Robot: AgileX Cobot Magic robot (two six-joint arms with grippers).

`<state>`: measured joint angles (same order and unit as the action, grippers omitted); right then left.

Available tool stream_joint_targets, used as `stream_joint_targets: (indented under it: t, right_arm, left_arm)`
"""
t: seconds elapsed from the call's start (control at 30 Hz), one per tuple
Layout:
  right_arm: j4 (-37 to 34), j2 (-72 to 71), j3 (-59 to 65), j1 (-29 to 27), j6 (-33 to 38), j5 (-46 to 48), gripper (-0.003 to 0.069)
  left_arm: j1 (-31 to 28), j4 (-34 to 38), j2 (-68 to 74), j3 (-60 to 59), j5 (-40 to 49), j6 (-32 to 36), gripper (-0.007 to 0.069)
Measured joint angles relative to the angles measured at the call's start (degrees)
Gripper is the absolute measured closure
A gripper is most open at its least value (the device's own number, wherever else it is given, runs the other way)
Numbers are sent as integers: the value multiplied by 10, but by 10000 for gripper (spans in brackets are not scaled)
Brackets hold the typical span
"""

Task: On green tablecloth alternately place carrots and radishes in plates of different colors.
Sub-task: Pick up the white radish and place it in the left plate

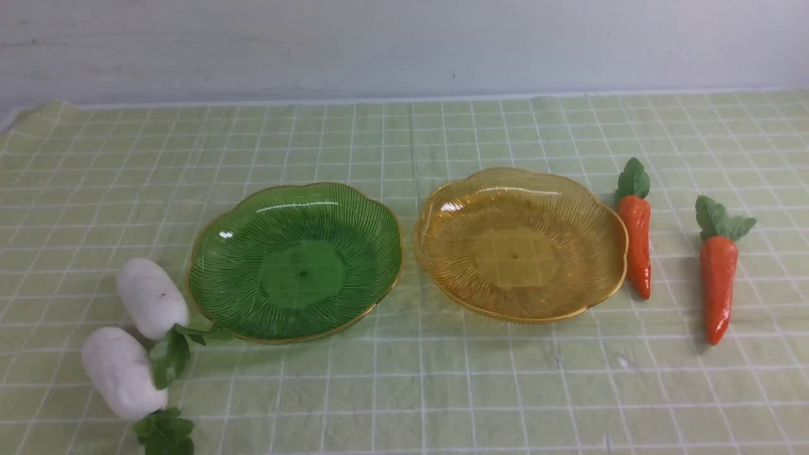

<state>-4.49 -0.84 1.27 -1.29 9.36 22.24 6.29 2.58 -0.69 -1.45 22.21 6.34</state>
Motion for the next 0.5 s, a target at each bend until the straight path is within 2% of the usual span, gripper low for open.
stream_joint_targets:
  t: [0.5]
  right_arm:
    - [0, 0, 0, 0, 0, 0, 673]
  left_arm:
    - [0, 8, 0, -1, -21, -6, 632]
